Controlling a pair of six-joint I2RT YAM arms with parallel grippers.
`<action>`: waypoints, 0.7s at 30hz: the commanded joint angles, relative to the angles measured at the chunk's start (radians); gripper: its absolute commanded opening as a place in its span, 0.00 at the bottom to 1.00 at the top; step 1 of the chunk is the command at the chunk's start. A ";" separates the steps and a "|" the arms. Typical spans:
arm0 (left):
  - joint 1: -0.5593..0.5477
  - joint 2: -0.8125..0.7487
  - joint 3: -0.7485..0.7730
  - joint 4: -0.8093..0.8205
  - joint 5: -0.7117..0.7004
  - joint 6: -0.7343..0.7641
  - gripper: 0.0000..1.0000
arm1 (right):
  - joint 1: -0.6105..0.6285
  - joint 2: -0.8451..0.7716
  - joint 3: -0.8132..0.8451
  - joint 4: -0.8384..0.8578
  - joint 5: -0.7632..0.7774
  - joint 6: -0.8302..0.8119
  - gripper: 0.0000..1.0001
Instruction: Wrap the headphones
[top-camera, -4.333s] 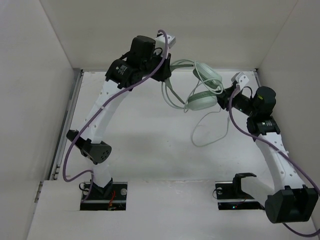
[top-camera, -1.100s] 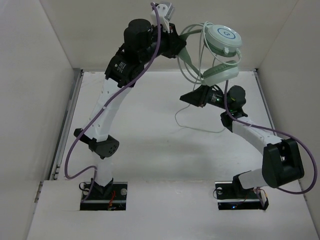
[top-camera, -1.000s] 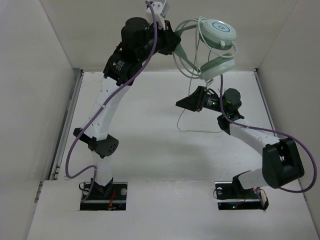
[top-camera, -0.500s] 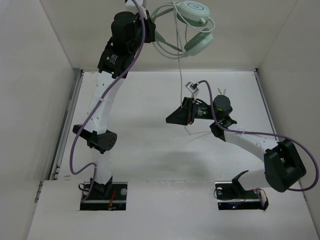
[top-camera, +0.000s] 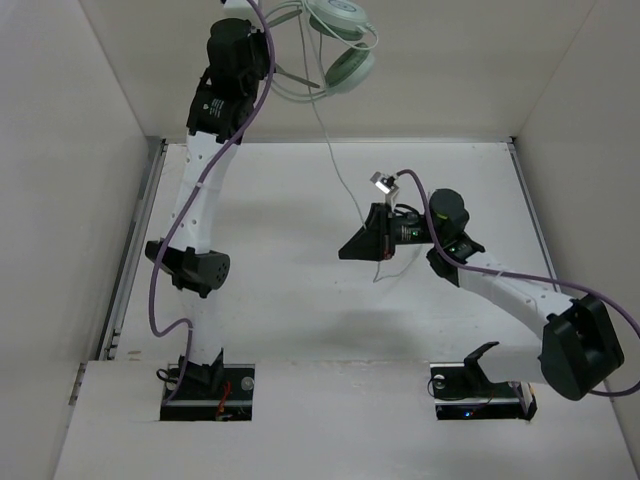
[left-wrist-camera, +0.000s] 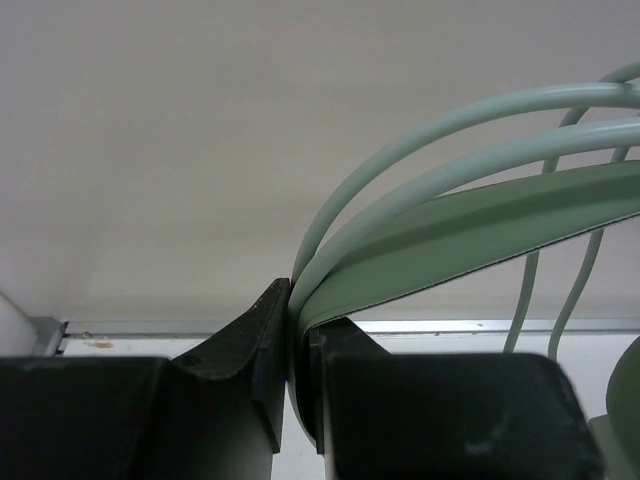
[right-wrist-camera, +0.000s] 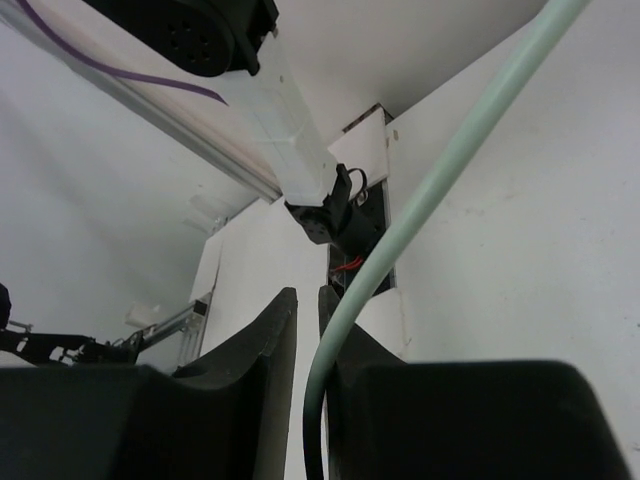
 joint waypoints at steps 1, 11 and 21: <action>0.007 -0.038 0.006 0.176 -0.041 0.012 0.02 | -0.007 -0.041 0.051 -0.035 -0.077 -0.055 0.20; 0.014 -0.108 -0.197 0.271 -0.113 0.159 0.02 | -0.139 -0.097 0.207 -0.228 -0.154 -0.177 0.03; -0.058 -0.167 -0.426 0.348 -0.136 0.247 0.02 | -0.173 -0.107 0.482 -0.849 -0.009 -0.680 0.04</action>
